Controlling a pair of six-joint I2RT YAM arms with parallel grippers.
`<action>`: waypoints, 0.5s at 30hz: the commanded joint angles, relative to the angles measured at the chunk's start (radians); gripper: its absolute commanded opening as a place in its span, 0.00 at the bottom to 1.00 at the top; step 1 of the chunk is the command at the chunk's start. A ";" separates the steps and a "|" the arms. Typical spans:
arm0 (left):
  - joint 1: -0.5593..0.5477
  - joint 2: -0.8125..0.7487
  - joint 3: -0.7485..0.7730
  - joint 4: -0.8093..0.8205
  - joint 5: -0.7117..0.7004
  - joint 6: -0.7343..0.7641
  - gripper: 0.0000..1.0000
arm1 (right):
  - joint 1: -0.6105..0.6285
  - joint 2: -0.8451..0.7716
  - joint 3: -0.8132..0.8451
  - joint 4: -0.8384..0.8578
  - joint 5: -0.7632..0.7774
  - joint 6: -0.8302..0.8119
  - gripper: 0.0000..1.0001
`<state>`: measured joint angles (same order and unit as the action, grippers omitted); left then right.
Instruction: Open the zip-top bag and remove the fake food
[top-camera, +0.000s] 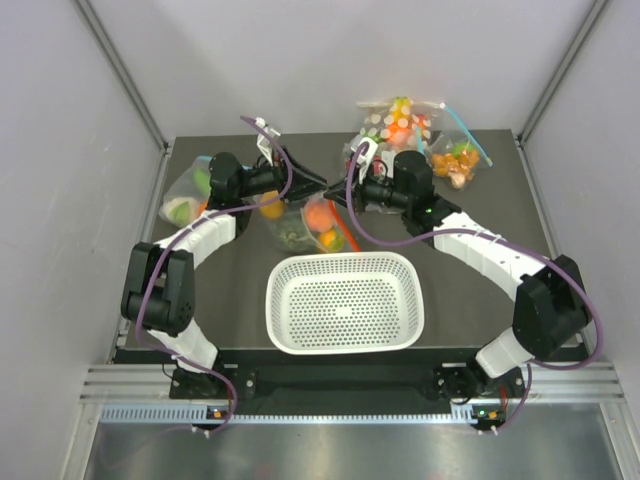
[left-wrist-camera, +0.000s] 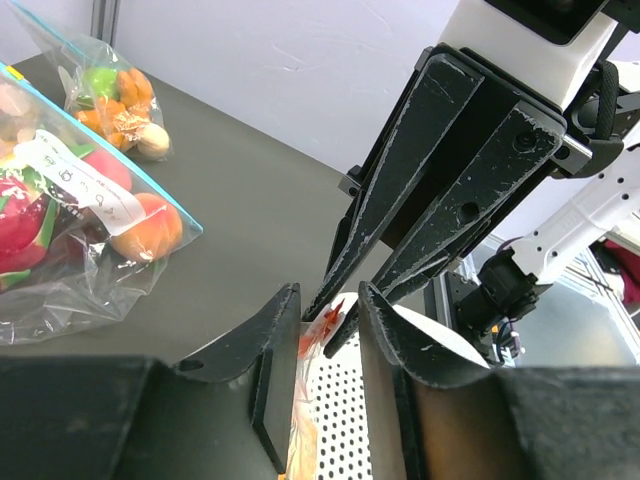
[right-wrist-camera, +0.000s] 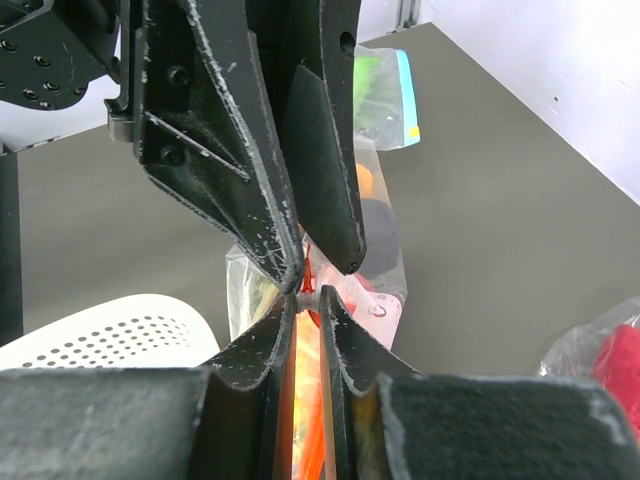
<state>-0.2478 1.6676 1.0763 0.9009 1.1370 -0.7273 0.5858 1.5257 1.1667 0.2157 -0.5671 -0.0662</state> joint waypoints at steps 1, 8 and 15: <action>-0.004 0.001 0.002 0.016 0.017 0.025 0.33 | -0.007 -0.001 0.036 0.016 -0.024 0.006 0.00; -0.008 0.007 0.005 0.007 0.029 0.026 0.10 | -0.007 -0.001 0.034 0.024 -0.022 0.014 0.00; -0.008 -0.002 -0.004 0.016 0.021 0.032 0.00 | -0.011 0.016 0.047 0.021 -0.016 0.026 0.00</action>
<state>-0.2512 1.6676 1.0760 0.8898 1.1435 -0.7090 0.5846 1.5322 1.1671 0.2153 -0.5701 -0.0494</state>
